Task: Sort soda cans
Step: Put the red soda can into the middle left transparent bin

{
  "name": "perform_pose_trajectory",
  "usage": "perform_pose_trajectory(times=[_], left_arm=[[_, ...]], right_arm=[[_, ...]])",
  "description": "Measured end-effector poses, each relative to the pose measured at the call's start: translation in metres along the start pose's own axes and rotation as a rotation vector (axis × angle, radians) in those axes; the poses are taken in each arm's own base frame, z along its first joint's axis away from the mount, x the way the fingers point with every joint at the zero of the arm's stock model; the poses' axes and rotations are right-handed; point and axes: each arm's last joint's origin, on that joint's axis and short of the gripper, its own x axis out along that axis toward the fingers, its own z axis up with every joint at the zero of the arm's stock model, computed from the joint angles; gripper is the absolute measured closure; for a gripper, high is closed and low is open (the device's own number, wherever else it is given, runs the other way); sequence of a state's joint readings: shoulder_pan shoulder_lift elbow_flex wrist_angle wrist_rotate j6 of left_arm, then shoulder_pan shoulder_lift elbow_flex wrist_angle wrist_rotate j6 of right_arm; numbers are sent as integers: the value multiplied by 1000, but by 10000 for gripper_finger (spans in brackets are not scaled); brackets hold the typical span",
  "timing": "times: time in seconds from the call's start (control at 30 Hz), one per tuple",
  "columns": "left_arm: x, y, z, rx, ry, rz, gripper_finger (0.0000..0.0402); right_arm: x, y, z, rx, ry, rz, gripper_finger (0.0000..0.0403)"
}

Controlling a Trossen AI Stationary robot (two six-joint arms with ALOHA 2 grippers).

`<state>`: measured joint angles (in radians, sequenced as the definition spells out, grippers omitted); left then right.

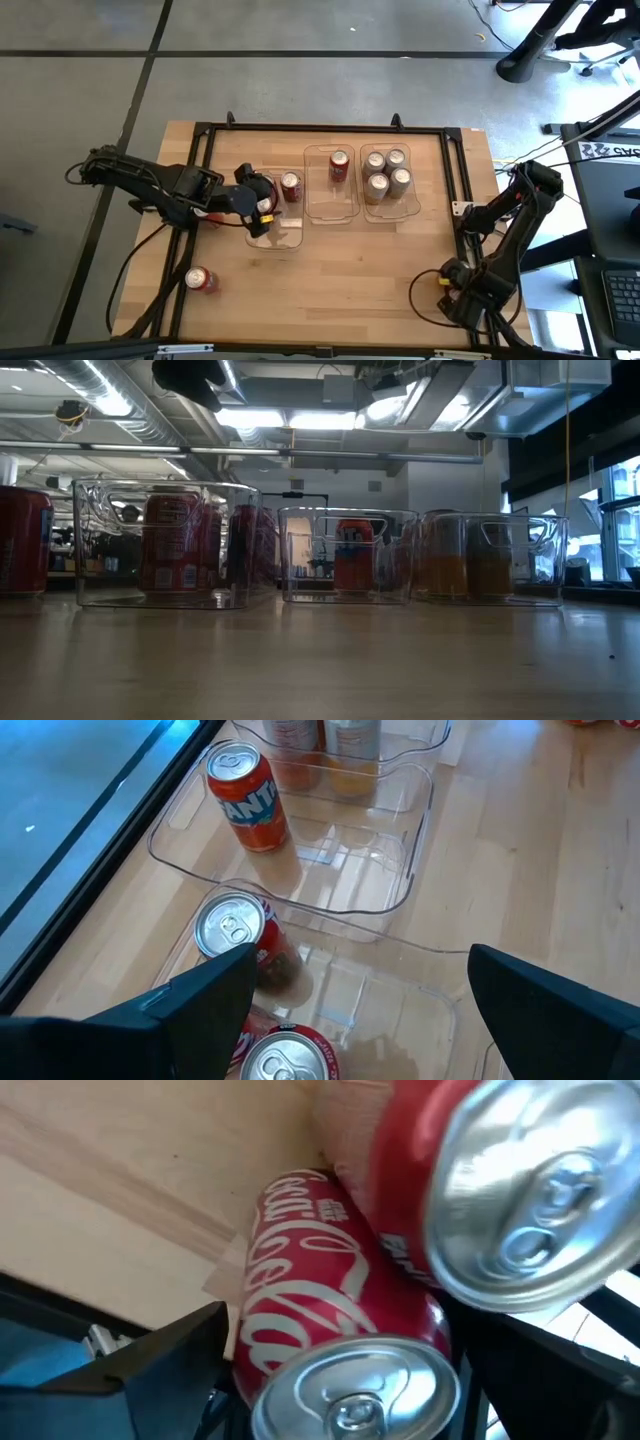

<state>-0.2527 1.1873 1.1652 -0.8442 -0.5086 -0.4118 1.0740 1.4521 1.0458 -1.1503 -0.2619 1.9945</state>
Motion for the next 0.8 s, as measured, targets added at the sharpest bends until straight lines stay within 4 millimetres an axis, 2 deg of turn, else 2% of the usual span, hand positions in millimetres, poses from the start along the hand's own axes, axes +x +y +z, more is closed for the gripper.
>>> perform_pose_trajectory(times=[0.17, 0.37, 0.6, 0.8], left_arm=[[0, 0, 0, -6, -3, -1, 52], [0, -1, 2, -7, -14, -5, 52], [0, -1, 2, -5, -14, -5, 52], [0, -1, 2, -5, -14, -5, 52]], right_arm=[[0, 3, -1, -22, 4, 27, 34], [1, 4, -1, -40, 4, 28, 115], [-1, 7, -3, -91, 12, 53, 119], [-15, 13, -8, -145, -8, 118, 115]])
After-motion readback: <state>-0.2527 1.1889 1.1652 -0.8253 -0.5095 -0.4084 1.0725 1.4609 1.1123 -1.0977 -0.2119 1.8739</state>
